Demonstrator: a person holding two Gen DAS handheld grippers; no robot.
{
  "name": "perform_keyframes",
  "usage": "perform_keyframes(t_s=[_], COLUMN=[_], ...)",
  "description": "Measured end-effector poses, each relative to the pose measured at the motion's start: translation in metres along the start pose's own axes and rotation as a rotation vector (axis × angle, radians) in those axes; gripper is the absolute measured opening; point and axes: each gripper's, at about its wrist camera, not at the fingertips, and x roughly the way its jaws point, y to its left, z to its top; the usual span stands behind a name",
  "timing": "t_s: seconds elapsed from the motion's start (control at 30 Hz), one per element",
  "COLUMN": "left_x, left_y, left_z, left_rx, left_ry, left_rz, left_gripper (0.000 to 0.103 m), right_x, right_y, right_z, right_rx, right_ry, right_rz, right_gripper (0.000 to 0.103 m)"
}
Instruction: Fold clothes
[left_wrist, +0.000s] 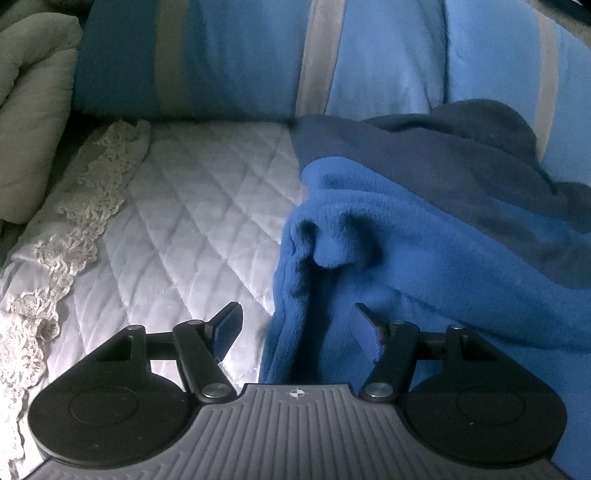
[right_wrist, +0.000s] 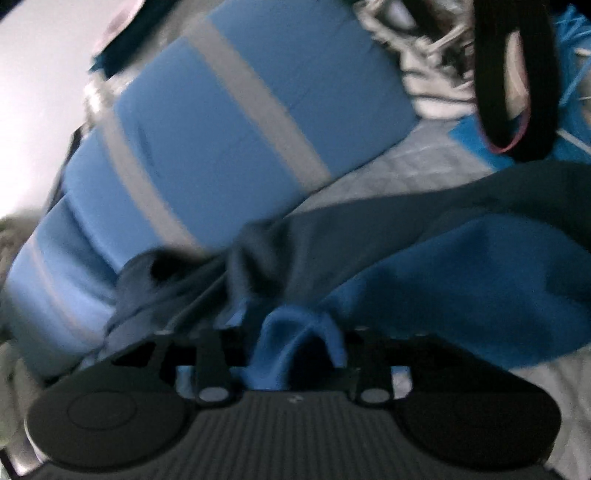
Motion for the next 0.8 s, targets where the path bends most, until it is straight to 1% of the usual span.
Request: perform_keyframes(t_s=[0.07, 0.13, 0.27, 0.4, 0.43, 0.47, 0.5, 0.53, 0.57, 0.8], left_x=[-0.001, -0.001, -0.001, 0.000, 0.000, 0.000, 0.000, 0.001, 0.001, 0.005], left_y=[0.000, 0.000, 0.002, 0.005, 0.006, 0.006, 0.005, 0.005, 0.005, 0.003], left_z=[0.000, 0.000, -0.001, 0.000, 0.000, 0.000, 0.000, 0.000, -0.001, -0.002], left_rx=[0.001, 0.002, -0.003, -0.028, -0.034, -0.035, -0.034, -0.030, -0.025, -0.007], left_ry=[-0.001, -0.001, 0.003, 0.010, 0.011, 0.011, 0.011, 0.010, 0.010, 0.016], left_rz=[-0.003, -0.007, -0.007, -0.008, -0.009, -0.009, -0.009, -0.010, -0.010, -0.013], left_gripper=[0.064, 0.064, 0.064, 0.064, 0.064, 0.064, 0.064, 0.064, 0.064, 0.064], right_x=[-0.002, 0.001, 0.012, 0.038, 0.045, 0.044, 0.044, 0.043, 0.043, 0.039], right_y=[0.006, 0.005, -0.003, -0.020, -0.024, -0.020, -0.017, -0.013, -0.009, 0.016], right_z=[-0.002, -0.004, -0.010, -0.018, -0.020, -0.019, -0.019, -0.018, -0.017, -0.013], right_rx=[-0.022, -0.005, 0.046, 0.129, 0.152, 0.130, 0.108, 0.086, 0.065, -0.088], right_ry=[0.009, 0.058, 0.153, 0.209, 0.219, 0.202, 0.185, 0.167, 0.150, 0.028], right_rz=[0.002, -0.003, -0.007, 0.015, 0.023, 0.018, 0.012, 0.007, 0.001, -0.037], right_gripper=[0.064, 0.070, 0.070, 0.070, 0.064, 0.045, 0.036, 0.015, 0.008, 0.008])
